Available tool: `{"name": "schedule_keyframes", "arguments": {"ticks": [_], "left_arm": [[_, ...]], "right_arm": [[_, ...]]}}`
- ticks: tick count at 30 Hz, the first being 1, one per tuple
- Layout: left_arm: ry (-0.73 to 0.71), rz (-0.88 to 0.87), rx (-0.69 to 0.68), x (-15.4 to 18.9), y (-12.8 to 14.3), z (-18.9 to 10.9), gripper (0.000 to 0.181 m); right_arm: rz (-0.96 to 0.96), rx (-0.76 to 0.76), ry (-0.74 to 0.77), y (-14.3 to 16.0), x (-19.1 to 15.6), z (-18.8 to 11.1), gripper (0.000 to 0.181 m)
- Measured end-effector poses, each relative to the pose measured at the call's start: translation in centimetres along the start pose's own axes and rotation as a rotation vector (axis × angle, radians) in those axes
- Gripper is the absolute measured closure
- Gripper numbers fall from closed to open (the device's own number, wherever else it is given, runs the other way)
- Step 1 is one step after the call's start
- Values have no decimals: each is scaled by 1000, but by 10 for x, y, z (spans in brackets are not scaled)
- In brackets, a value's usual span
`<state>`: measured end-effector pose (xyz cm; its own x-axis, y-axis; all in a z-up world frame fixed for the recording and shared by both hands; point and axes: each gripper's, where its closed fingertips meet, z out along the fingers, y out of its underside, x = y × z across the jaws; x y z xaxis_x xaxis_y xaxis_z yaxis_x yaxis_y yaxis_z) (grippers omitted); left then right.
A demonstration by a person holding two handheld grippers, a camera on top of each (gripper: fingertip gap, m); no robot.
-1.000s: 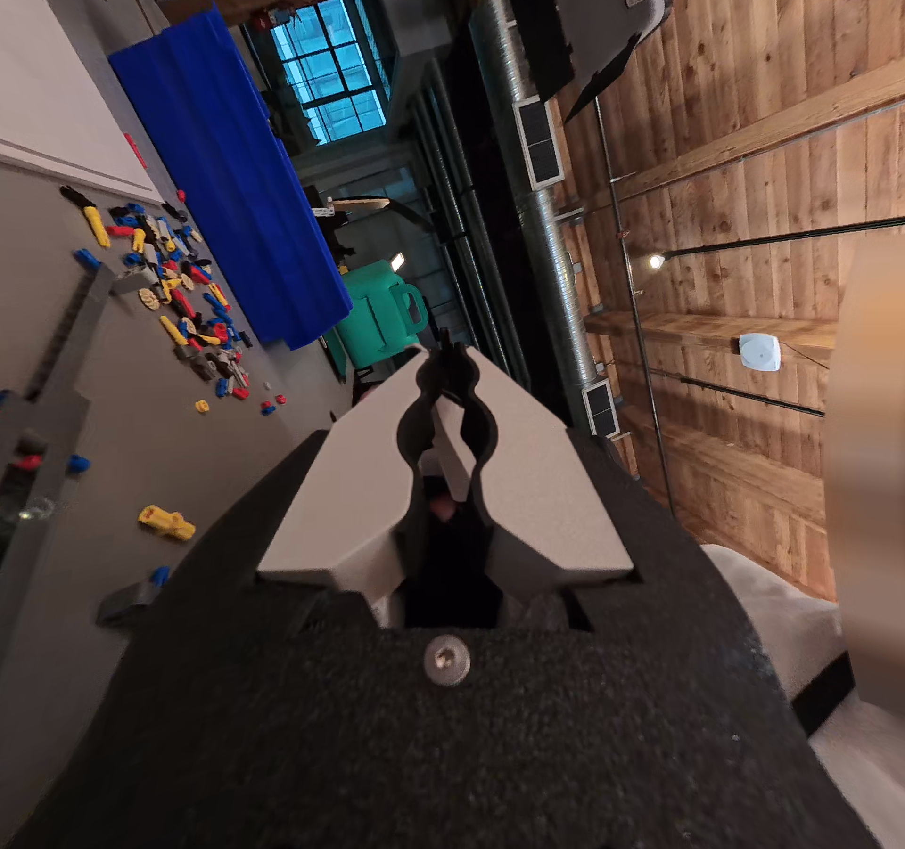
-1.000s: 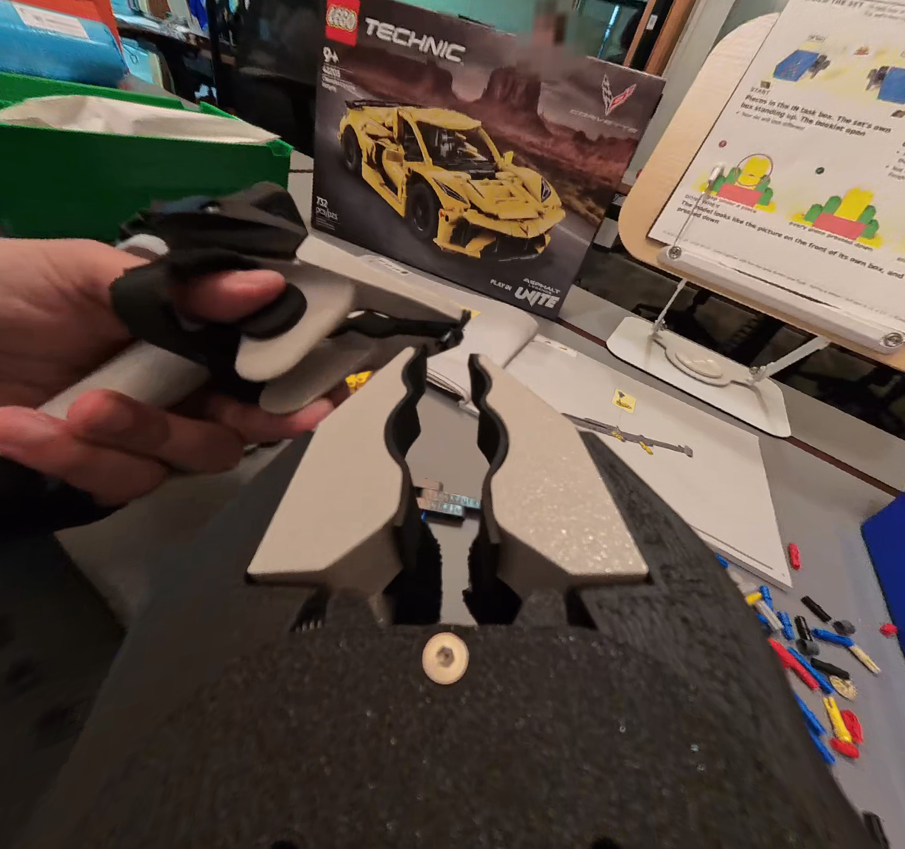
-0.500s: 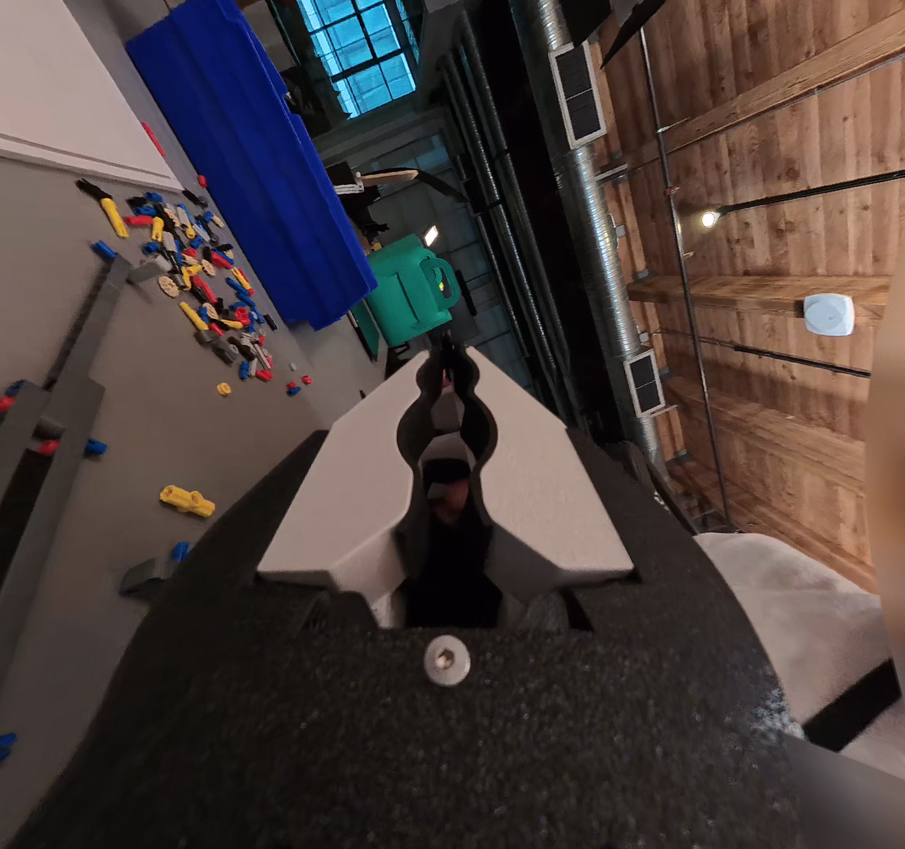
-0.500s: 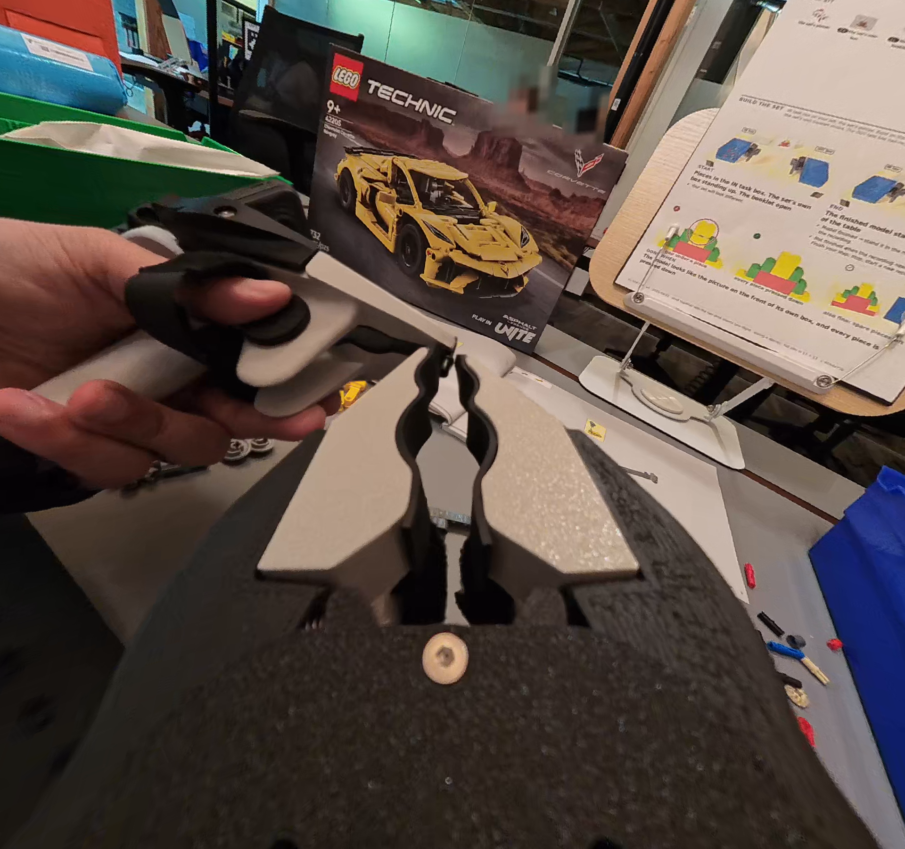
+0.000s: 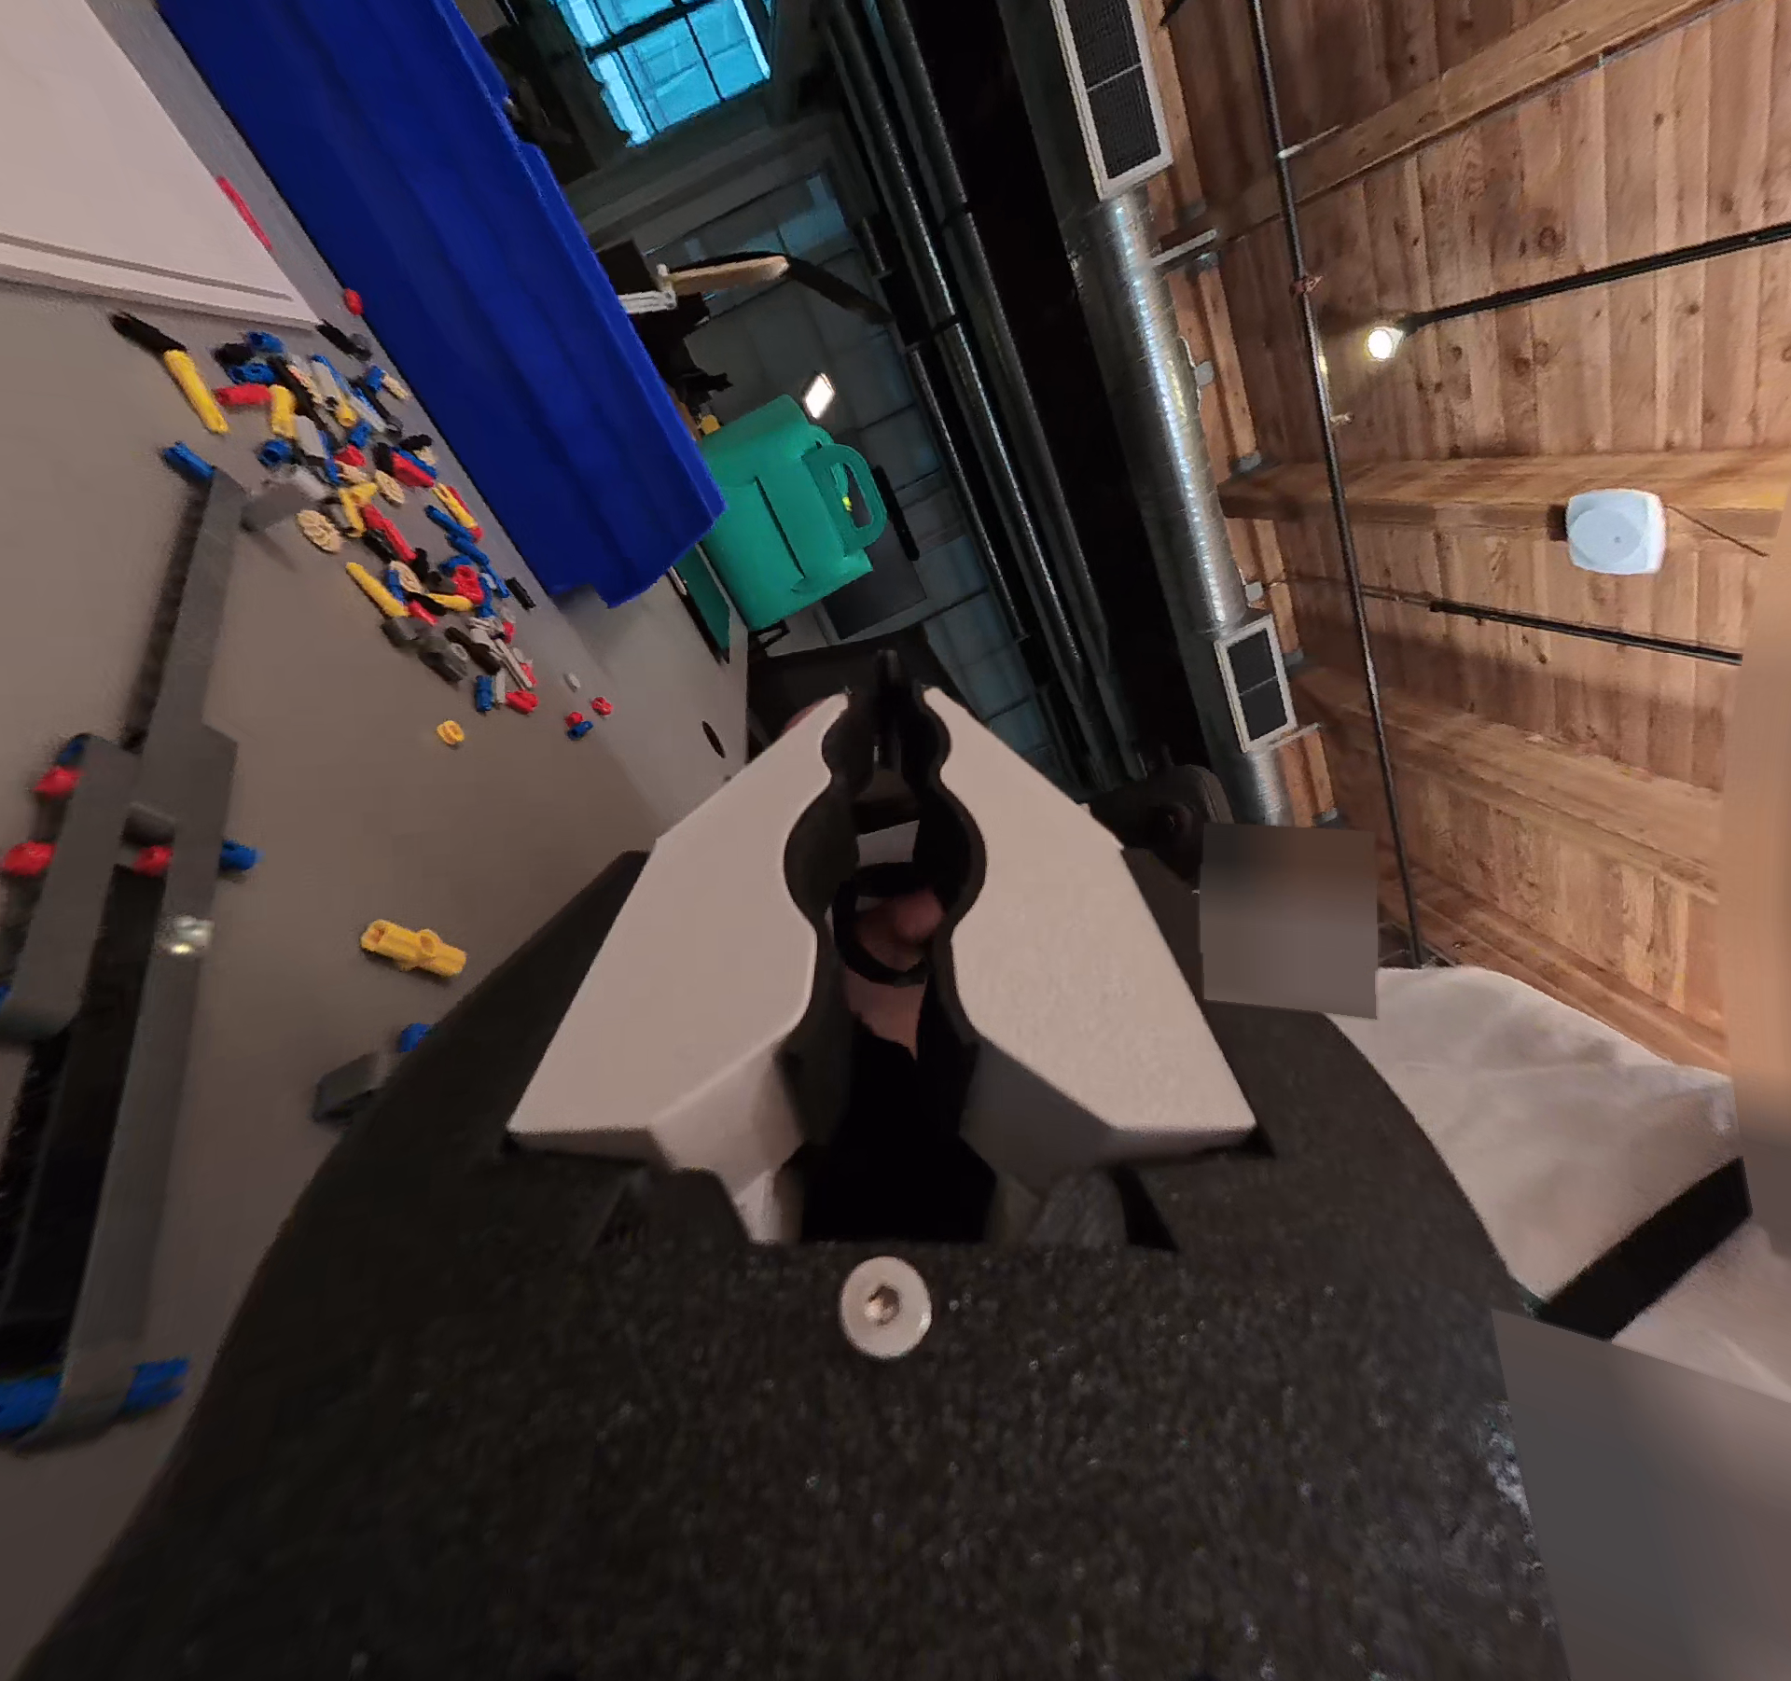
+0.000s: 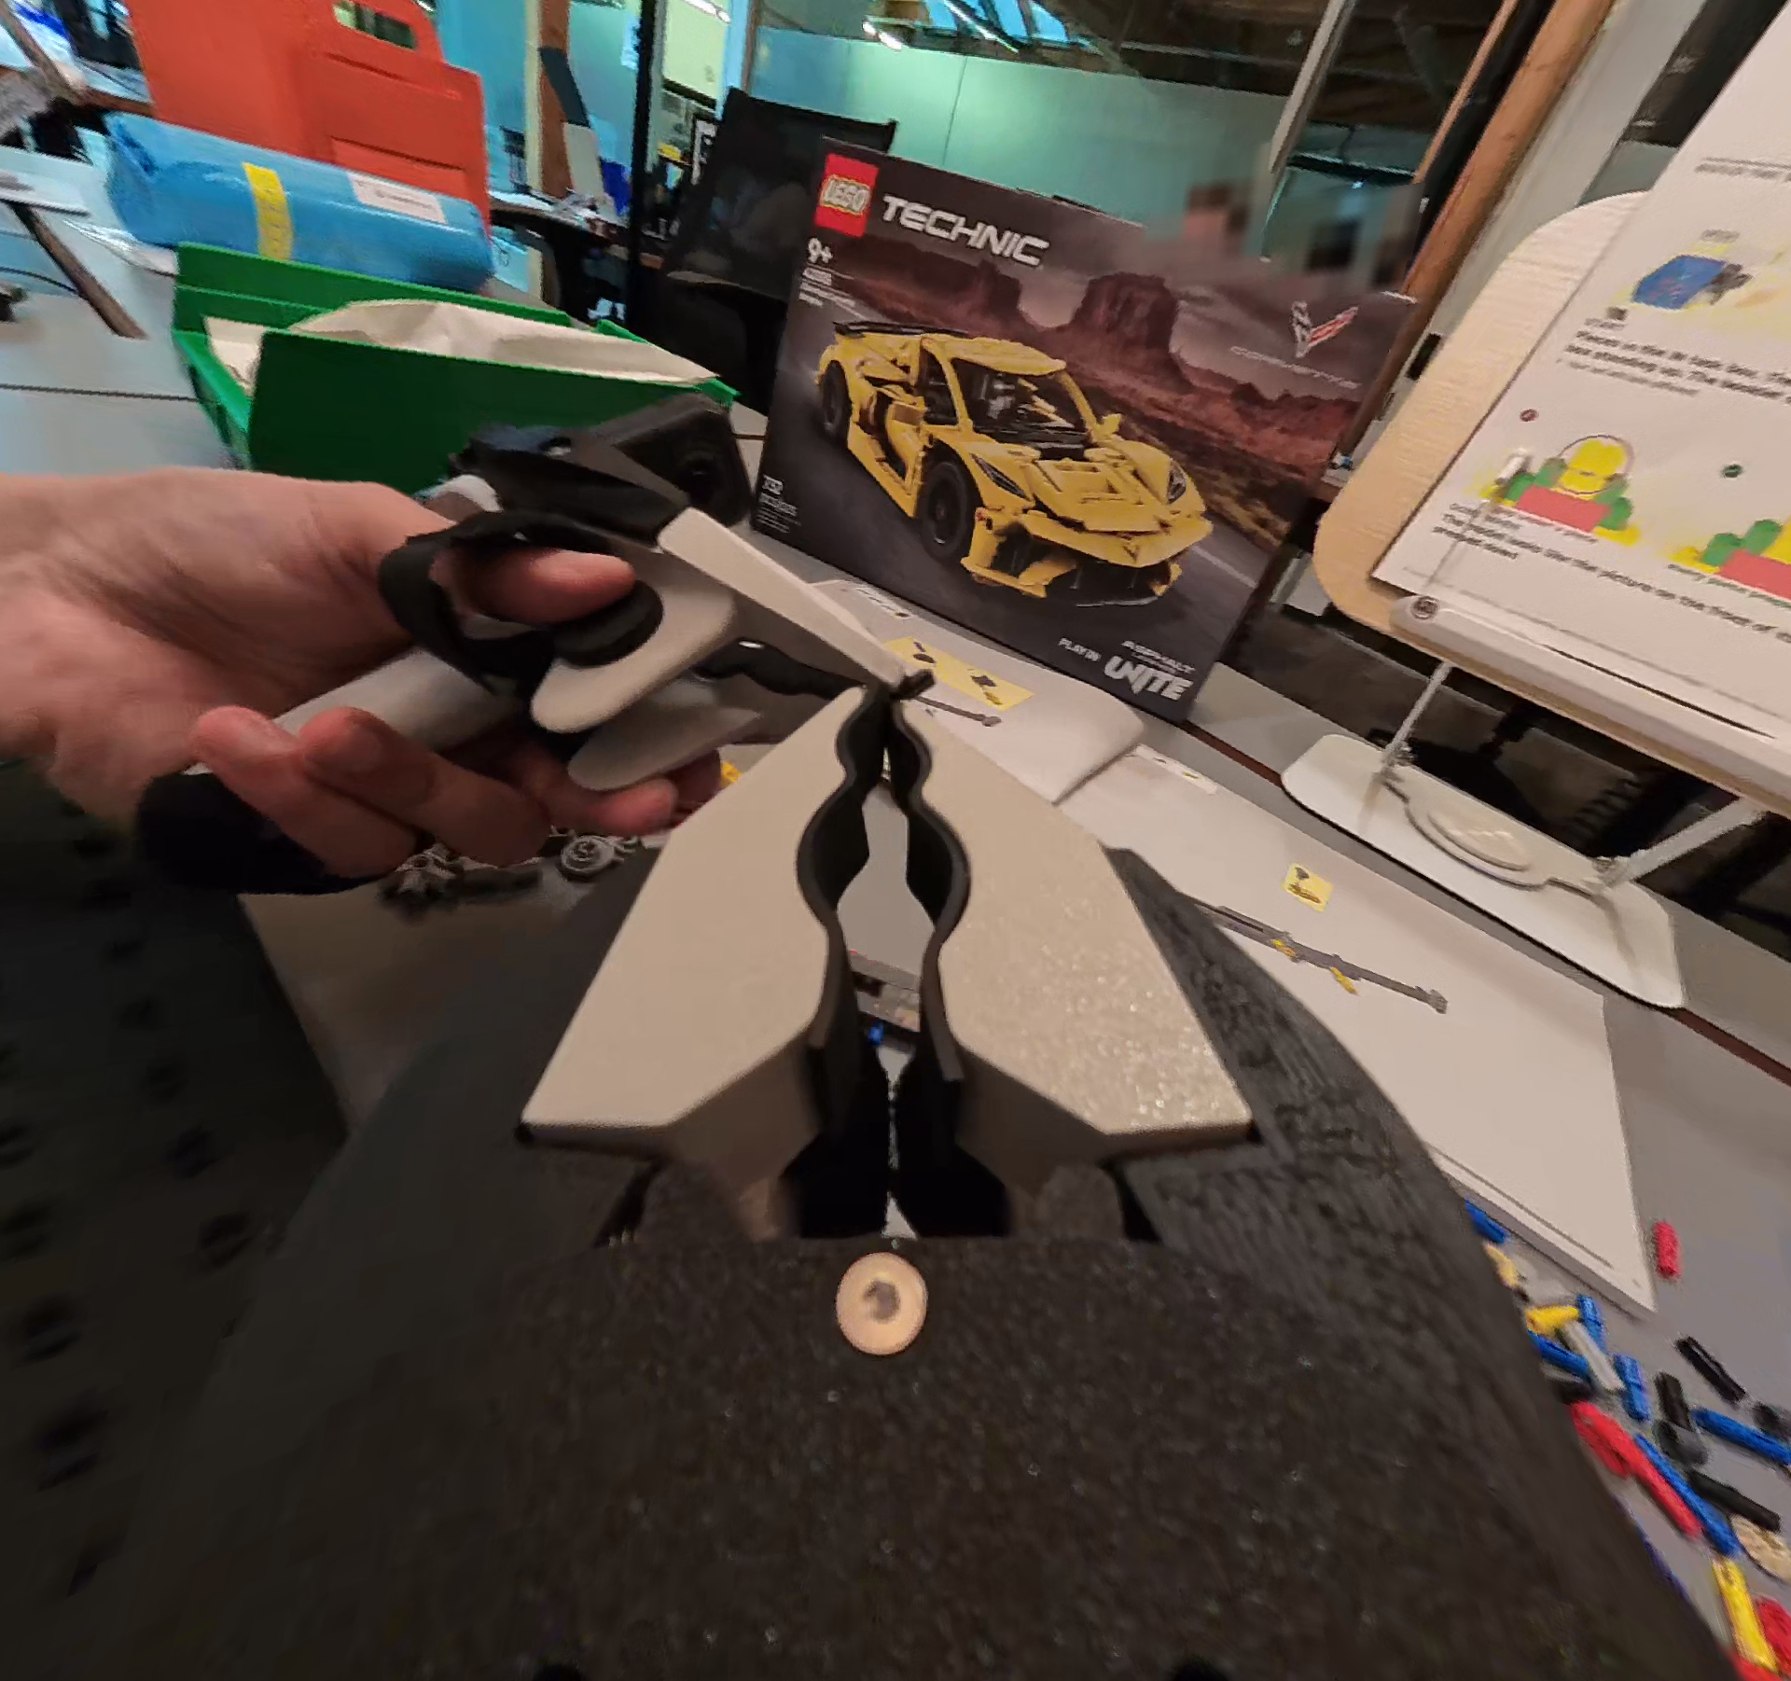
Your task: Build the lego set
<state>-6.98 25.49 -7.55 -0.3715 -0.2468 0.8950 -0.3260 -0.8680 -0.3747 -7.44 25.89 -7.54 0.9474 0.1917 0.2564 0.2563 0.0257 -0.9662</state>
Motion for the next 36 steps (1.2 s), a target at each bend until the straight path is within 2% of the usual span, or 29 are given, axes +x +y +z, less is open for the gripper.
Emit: {"name": "schedule_keyframes", "arguments": {"ticks": [2, 4, 6, 10, 12, 18, 22, 28, 31, 36], "left_arm": [[-36, 8, 74, -6, -10, -5, 179], [-10, -33, 154, -4, -20, -9, 178], [1, -59, 208, -3, -23, -8, 179], [55, -94, 186, 4, -14, 2, 178], [68, -104, 183, 6, -13, 3, 179], [6, -24, 111, 7, -5, 6, 178], [24, -39, 66, 9, -1, 5, 179], [0, 81, -38, 13, 3, 0, 177], [-8, 109, -71, 14, 6, 0, 179], [1, 132, -104, 20, 9, 0, 179]], "right_arm": [[-7, -38, 37, 4, 5, 1, 180], [-29, -85, 71, 7, 3, 6, 165], [-68, -67, 129, 2, 0, 8, 163], [-115, -80, 197, 1, 2, 14, 165], [-105, -55, 212, -1, 6, 11, 174], [-117, -37, 196, -4, 7, 5, 176], [-82, -19, 151, -5, 3, 3, 176], [-42, -4, 11, -8, -7, -2, 177], [-63, -9, -10, -9, -8, -4, 177], [7, 23, -29, -13, -10, -7, 176]]}}
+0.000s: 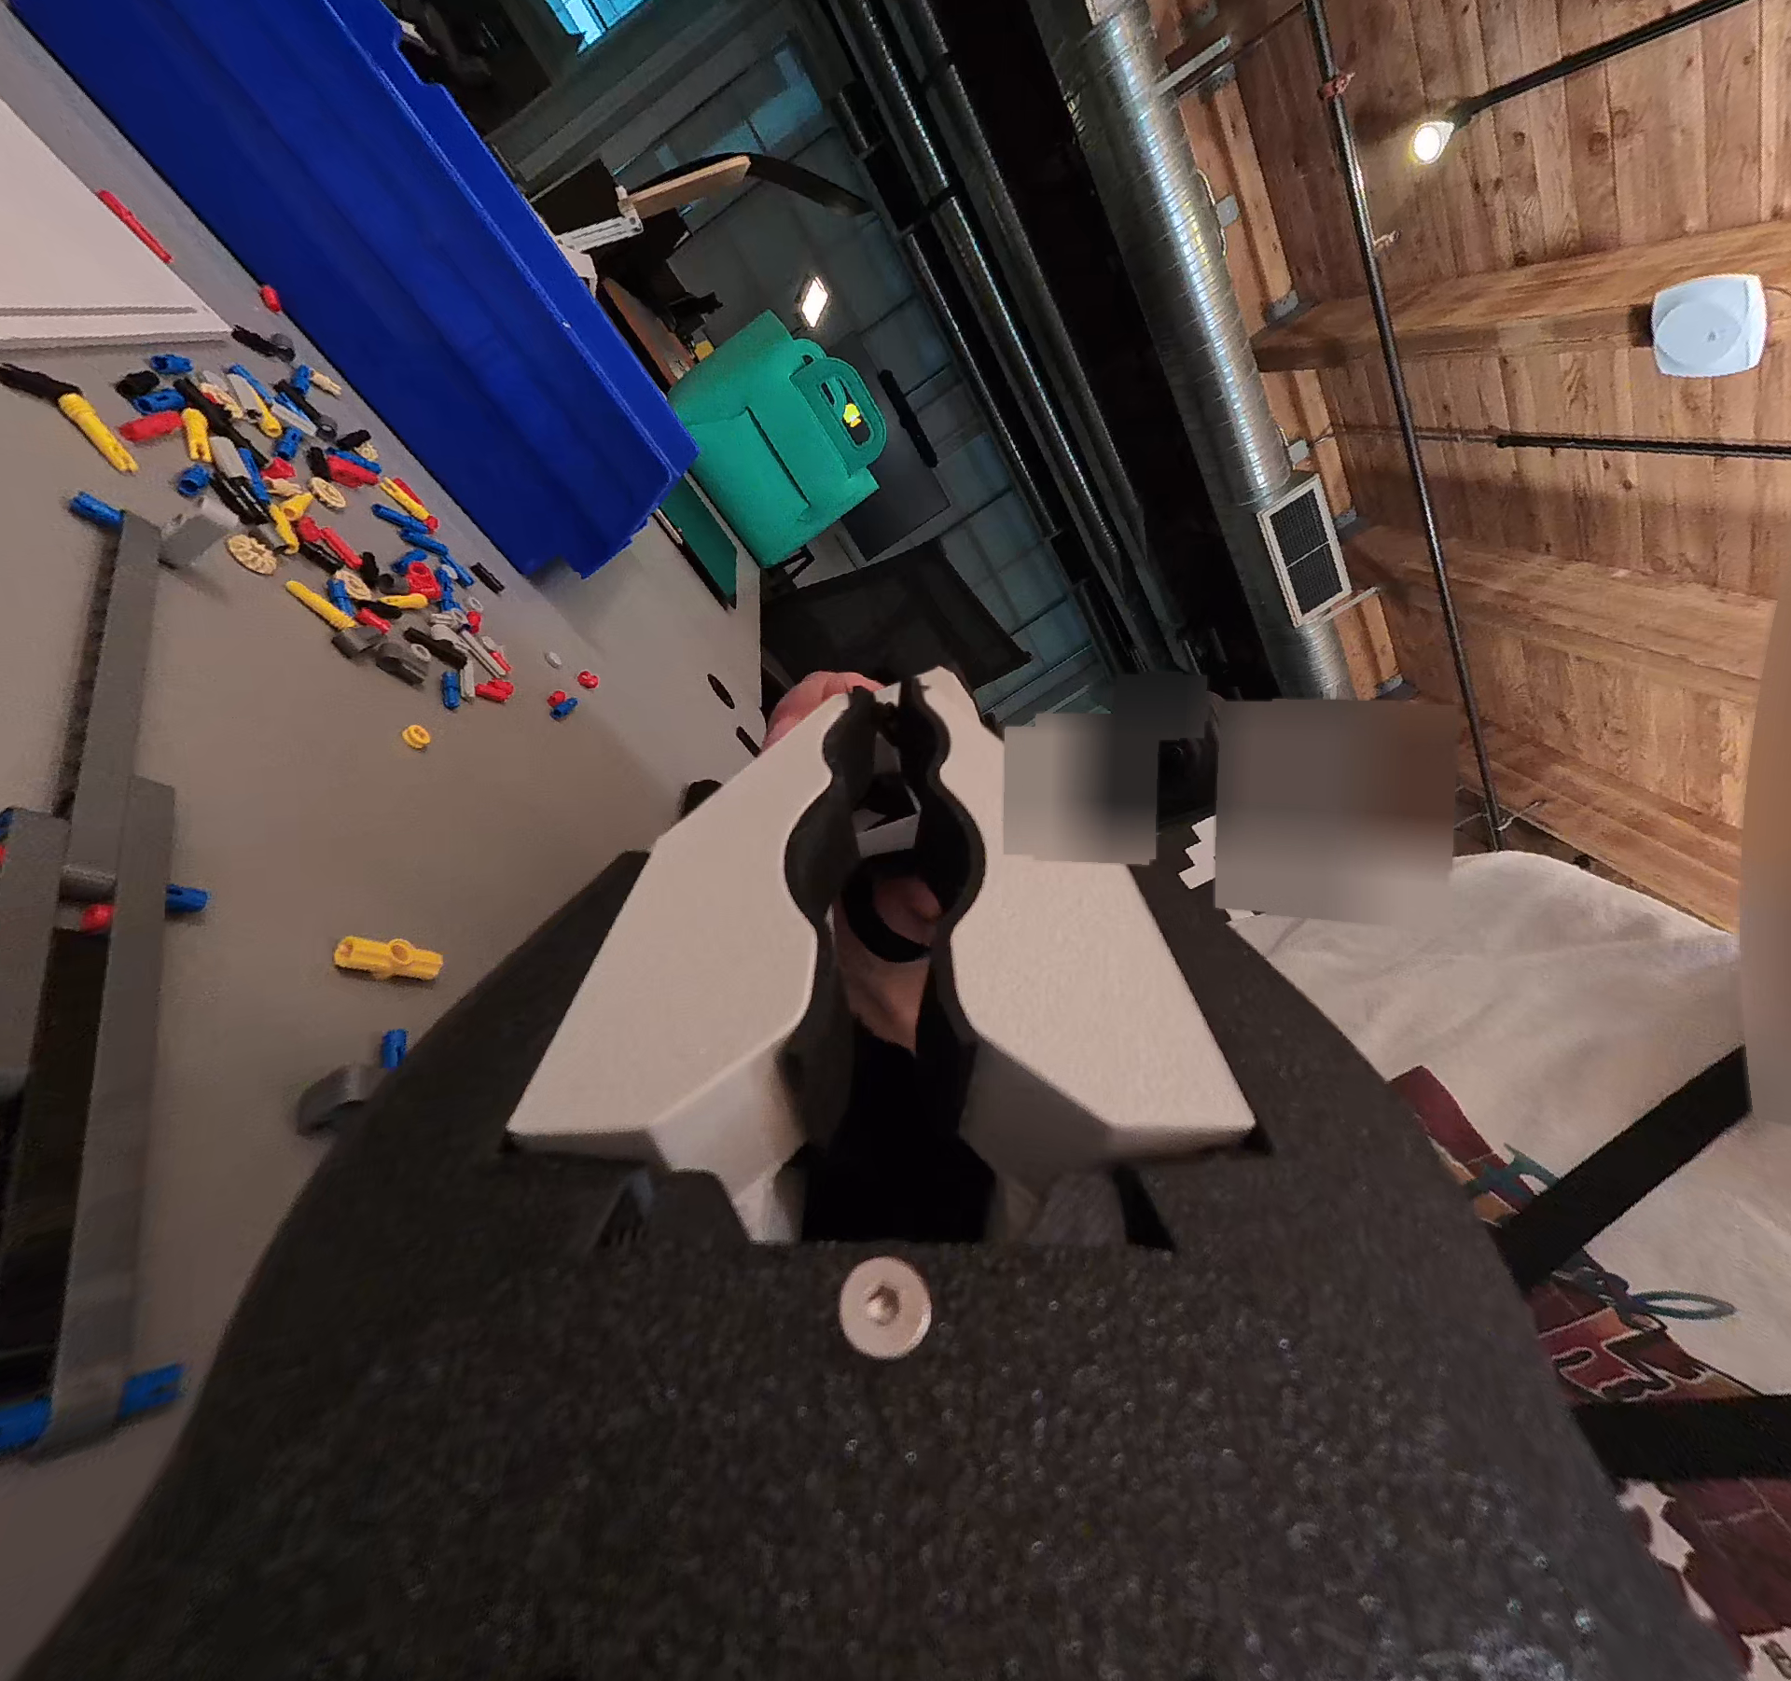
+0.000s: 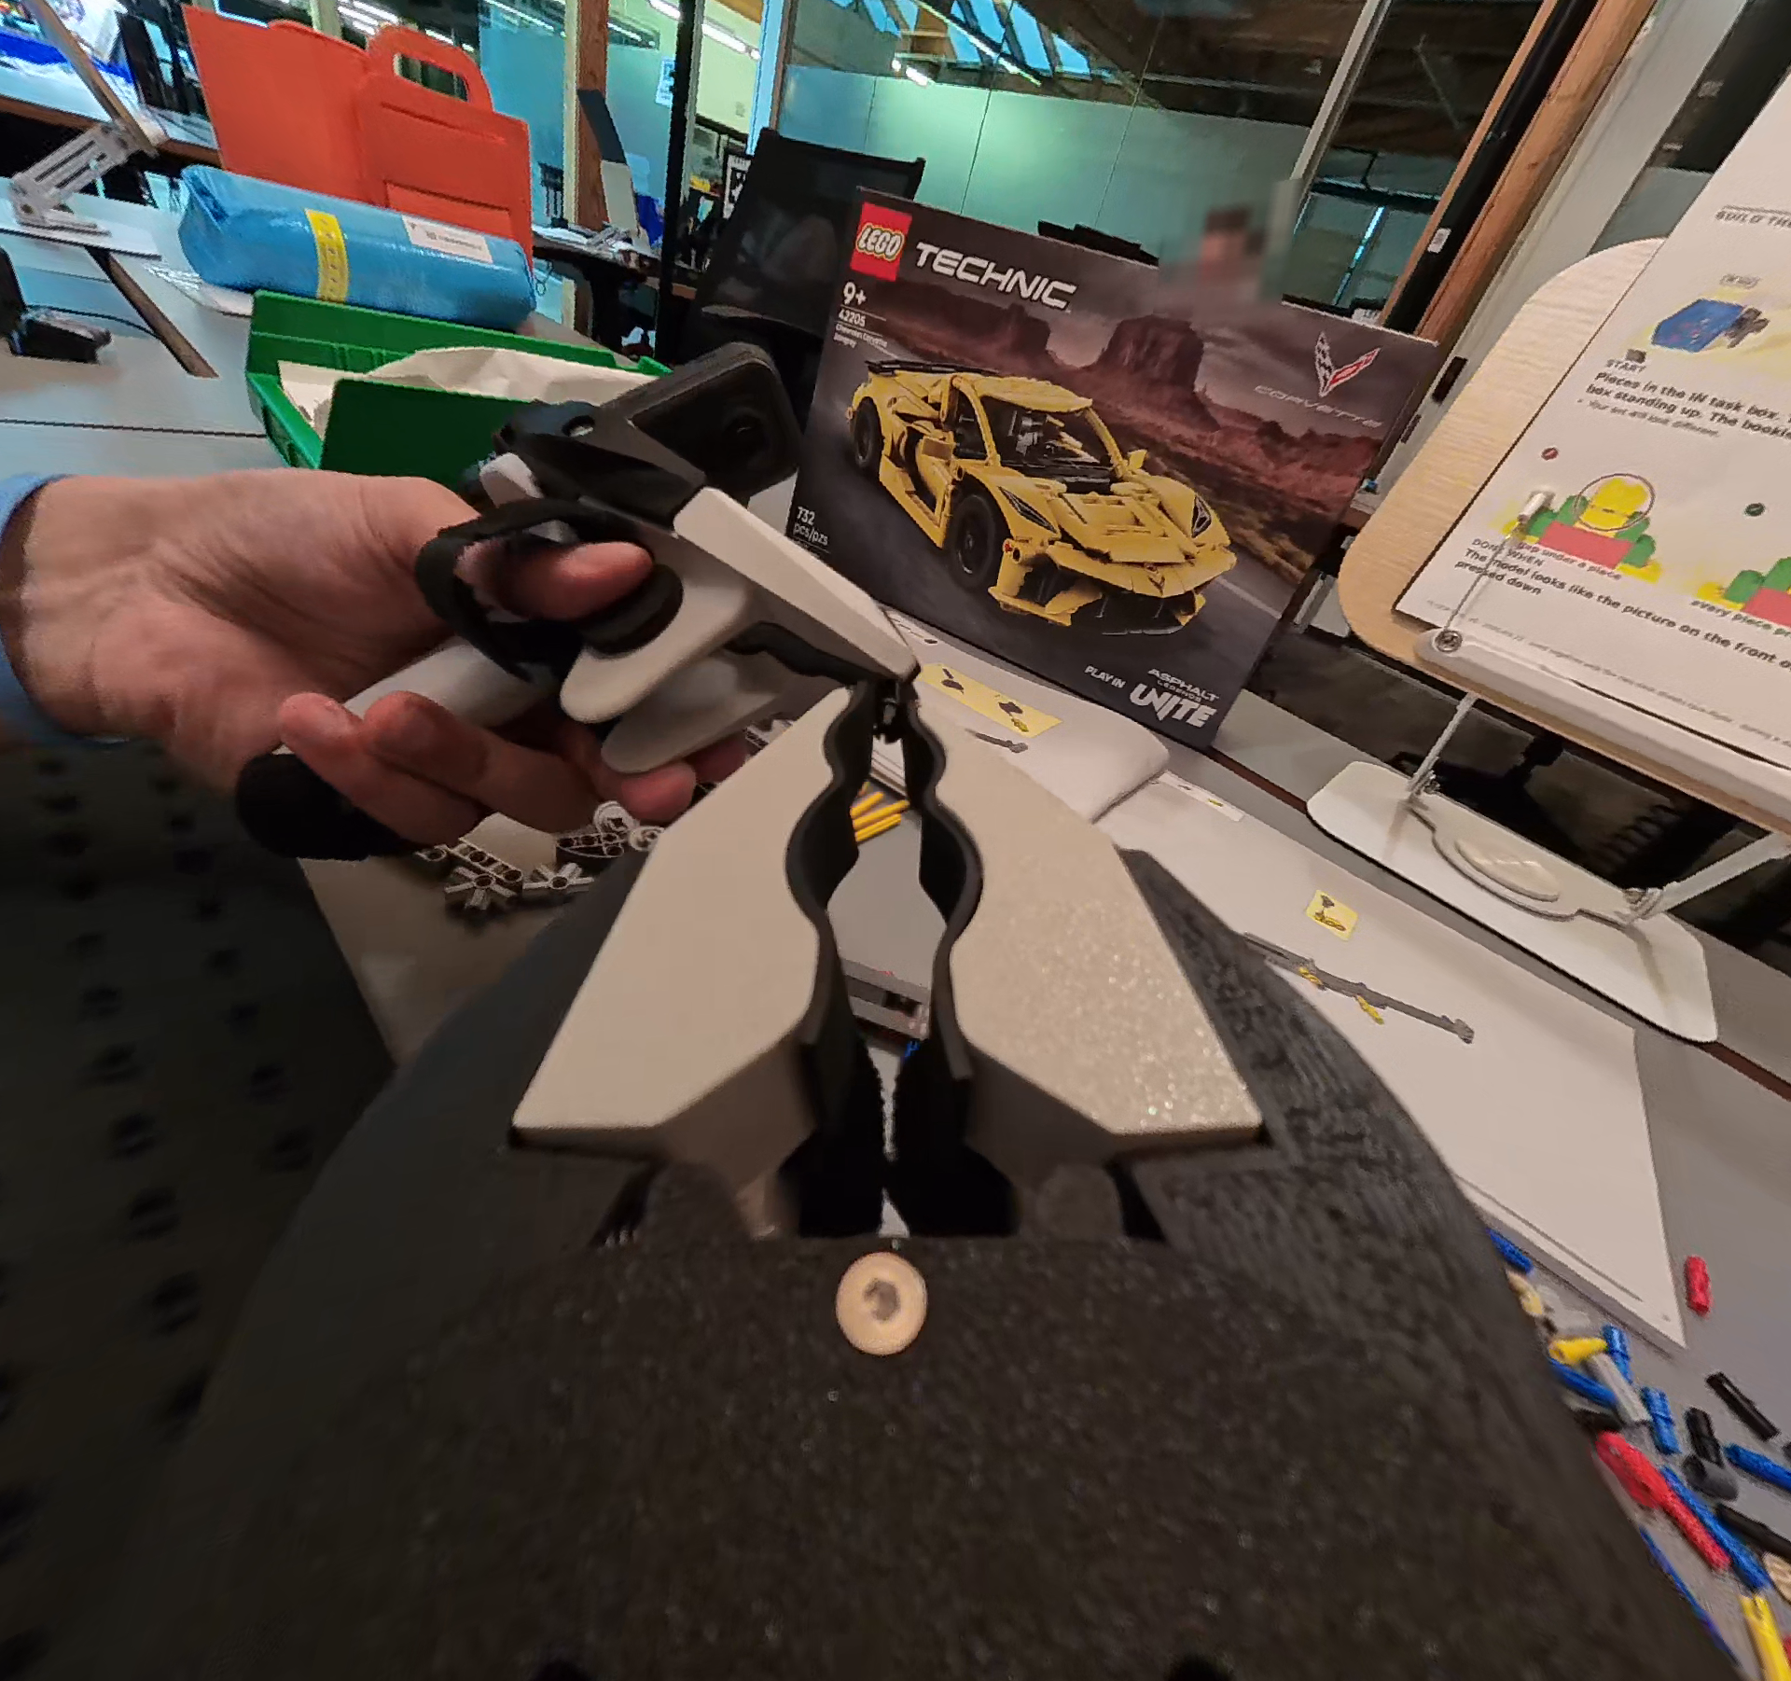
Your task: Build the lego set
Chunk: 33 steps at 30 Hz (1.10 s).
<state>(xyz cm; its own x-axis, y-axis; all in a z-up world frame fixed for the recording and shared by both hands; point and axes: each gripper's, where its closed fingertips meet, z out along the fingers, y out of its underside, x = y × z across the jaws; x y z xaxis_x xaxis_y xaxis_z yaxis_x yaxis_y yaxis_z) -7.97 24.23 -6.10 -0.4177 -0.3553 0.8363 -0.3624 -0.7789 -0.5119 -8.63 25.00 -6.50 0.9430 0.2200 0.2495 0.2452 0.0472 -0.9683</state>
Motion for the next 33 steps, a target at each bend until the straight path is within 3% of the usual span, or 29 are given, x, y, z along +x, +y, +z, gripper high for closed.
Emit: {"name": "schedule_keyframes", "arguments": {"ticks": [7, 23, 25, 26, 28, 33], "left_arm": [[74, -75, 9, 5, 4, 3, 180], [-68, -16, 65, -22, -10, -13, 180], [-71, -40, 103, -23, -14, -17, 179], [-71, -58, 139, -24, -18, -18, 179], [-29, -116, 178, -22, -20, -17, 179], [69, -222, 160, -13, -10, -5, 180]], "right_arm": [[-38, 41, 17, -6, 0, -2, 177], [41, -79, -21, 23, 6, -4, 181], [41, -83, -31, 22, 3, -3, 175], [28, -87, -20, 20, 2, -1, 163], [2, -93, 20, 16, 2, 6, 151], [-99, -48, 79, 8, 6, 10, 162]]}}
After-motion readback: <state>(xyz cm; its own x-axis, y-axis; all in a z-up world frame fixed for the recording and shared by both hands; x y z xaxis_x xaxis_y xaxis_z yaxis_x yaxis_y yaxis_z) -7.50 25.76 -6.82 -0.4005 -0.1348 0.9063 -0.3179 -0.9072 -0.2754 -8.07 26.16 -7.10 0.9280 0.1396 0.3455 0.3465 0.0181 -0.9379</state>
